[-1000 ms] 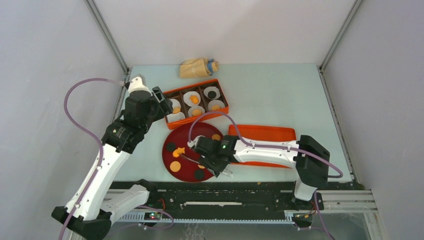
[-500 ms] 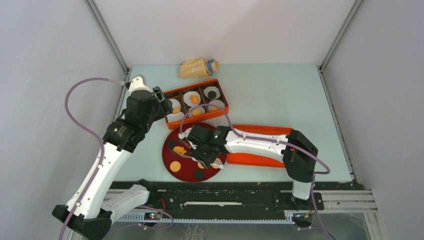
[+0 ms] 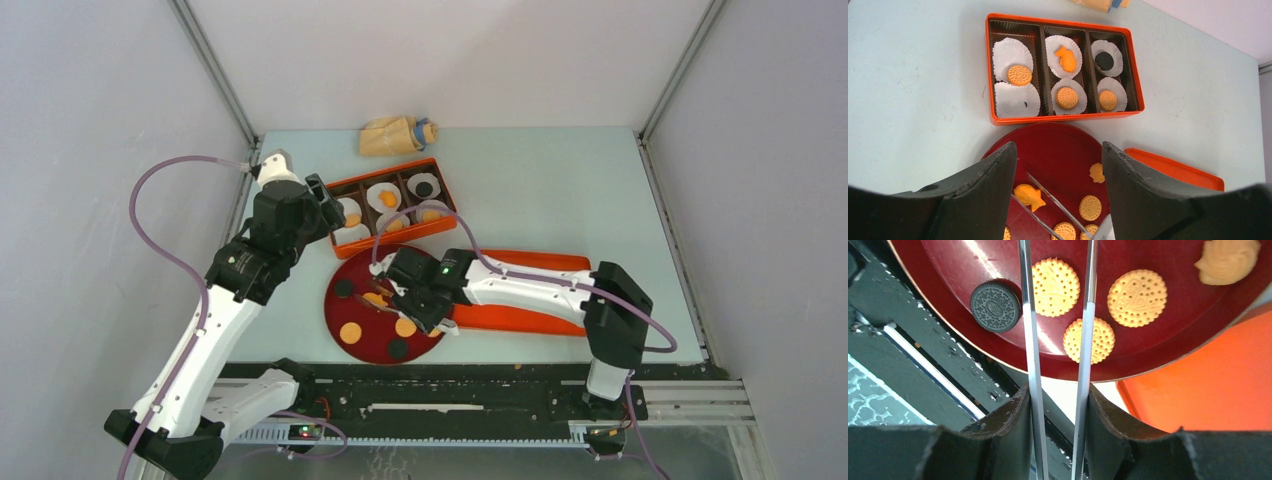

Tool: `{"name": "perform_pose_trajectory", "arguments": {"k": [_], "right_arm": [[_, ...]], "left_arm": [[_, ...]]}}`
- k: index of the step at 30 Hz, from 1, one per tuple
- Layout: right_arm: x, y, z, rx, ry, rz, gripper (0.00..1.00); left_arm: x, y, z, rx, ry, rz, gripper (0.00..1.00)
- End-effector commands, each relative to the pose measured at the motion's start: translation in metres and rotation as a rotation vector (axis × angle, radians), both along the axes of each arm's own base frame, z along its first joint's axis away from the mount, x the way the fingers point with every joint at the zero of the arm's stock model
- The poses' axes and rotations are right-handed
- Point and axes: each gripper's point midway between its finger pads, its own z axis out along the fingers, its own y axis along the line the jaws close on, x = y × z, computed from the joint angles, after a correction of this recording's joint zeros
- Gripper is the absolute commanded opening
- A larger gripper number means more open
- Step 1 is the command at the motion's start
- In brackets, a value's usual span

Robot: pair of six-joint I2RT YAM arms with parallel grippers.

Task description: Pack the cookies

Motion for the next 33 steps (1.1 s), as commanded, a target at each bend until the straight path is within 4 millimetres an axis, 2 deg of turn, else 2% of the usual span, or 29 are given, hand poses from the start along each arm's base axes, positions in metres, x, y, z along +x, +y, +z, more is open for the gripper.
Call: {"name": "perform_pose_trajectory", "arguments": {"k": [1, 4, 9, 13, 18, 21, 24, 28, 33], "right_arm": [[0.017, 0.007, 0.060, 0.141, -0.099, -0.040, 0.27], [0.038, 0.014, 0.087, 0.200, -0.150, -0.060, 0.26], [0.091, 0.029, 0.120, 0.281, -0.206, -0.126, 0.25], [0.122, 0.042, 0.113, 0.277, -0.196, -0.133, 0.25], [0.135, 0.051, 0.106, 0.272, -0.171, -0.118, 0.24], [0.135, 0.047, 0.110, 0.268, -0.166, -0.121, 0.24], [0.126, 0.039, 0.119, 0.281, -0.167, -0.123, 0.24], [0.091, 0.026, 0.129, 0.301, -0.163, -0.107, 0.25], [0.047, 0.011, 0.104, 0.261, -0.087, -0.121, 0.27]], "left_arm": [[0.001, 0.001, -0.003, -0.003, -0.002, 0.004, 0.68], [0.001, 0.002, -0.001, -0.002, -0.008, 0.008, 0.68], [0.001, 0.003, 0.007, 0.004, -0.025, 0.006, 0.68], [0.000, 0.010, 0.015, 0.033, -0.036, 0.025, 0.68], [0.002, 0.013, 0.022, 0.057, -0.044, 0.032, 0.68], [0.006, 0.012, 0.022, 0.065, -0.038, 0.034, 0.68], [0.011, 0.009, 0.019, 0.070, -0.024, 0.030, 0.68], [0.013, 0.003, 0.017, 0.055, -0.016, 0.009, 0.68], [0.011, -0.001, 0.017, 0.032, -0.021, -0.008, 0.68]]}}
